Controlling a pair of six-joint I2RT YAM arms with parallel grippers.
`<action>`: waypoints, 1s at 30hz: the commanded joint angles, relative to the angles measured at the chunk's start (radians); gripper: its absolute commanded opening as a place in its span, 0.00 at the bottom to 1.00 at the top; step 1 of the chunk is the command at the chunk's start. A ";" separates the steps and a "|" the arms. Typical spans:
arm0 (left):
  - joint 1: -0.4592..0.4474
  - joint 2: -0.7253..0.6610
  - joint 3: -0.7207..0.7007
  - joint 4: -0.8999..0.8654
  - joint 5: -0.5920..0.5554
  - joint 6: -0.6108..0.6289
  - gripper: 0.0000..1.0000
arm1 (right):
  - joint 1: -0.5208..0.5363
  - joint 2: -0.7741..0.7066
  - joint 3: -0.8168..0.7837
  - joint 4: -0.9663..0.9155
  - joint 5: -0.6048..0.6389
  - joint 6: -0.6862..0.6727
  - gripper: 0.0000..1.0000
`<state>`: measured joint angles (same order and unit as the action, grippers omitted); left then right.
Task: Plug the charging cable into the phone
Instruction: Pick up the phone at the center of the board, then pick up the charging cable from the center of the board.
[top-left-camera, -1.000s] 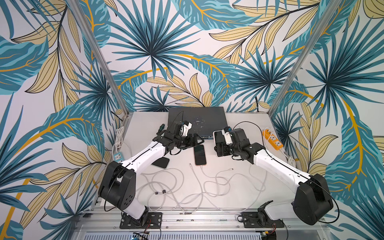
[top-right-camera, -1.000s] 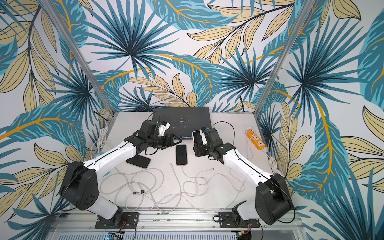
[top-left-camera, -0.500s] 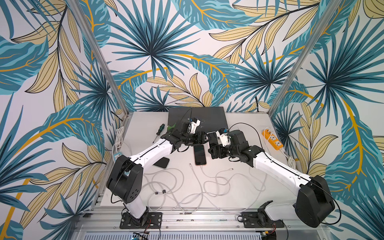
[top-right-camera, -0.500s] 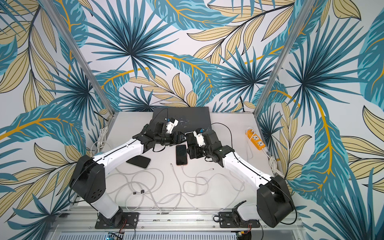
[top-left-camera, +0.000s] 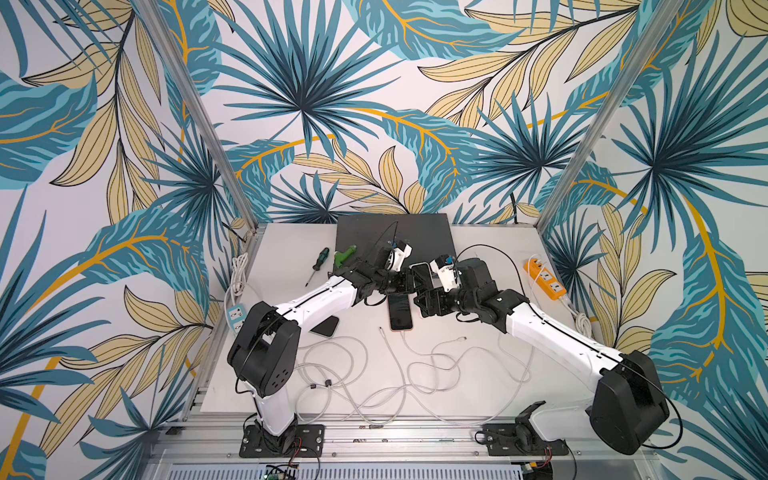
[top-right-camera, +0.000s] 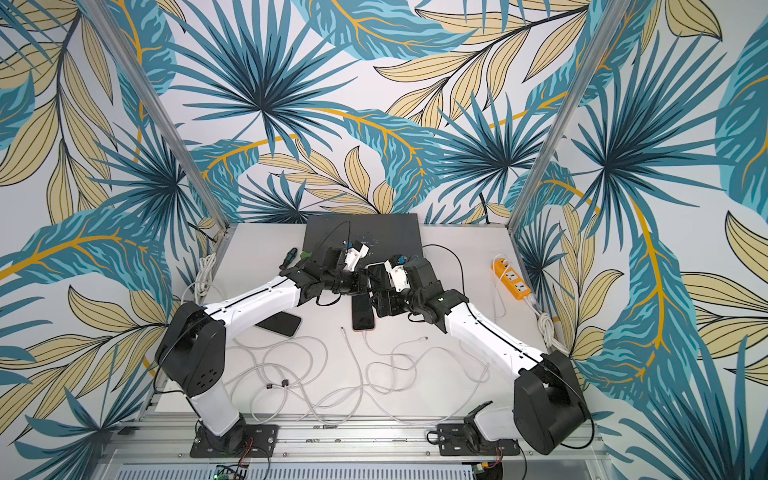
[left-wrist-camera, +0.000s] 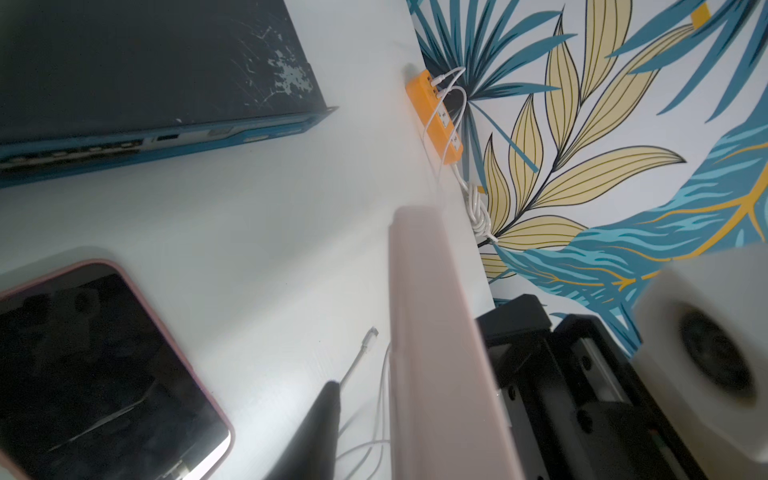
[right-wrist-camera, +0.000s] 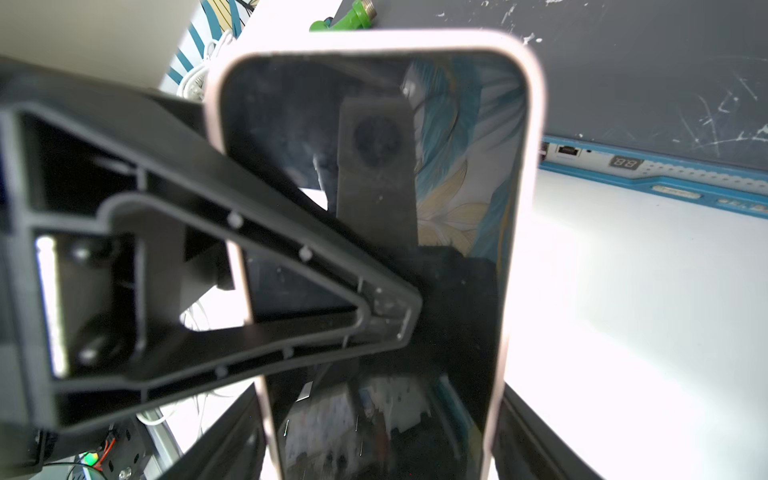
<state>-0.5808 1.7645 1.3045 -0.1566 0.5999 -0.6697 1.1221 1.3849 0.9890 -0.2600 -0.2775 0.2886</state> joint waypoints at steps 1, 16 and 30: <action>0.001 0.006 0.024 0.009 0.006 0.015 0.27 | 0.005 0.004 0.041 0.048 -0.019 0.006 0.62; 0.195 -0.177 -0.083 -0.149 -0.271 0.022 0.00 | -0.020 -0.063 0.090 -0.337 0.335 0.336 0.88; 0.233 -0.333 -0.243 -0.139 -0.284 0.090 0.00 | -0.006 0.153 0.000 -0.499 0.268 0.908 0.73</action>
<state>-0.3496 1.4528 1.0821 -0.3340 0.3016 -0.5915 1.1118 1.5173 0.9783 -0.7017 -0.0124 1.0679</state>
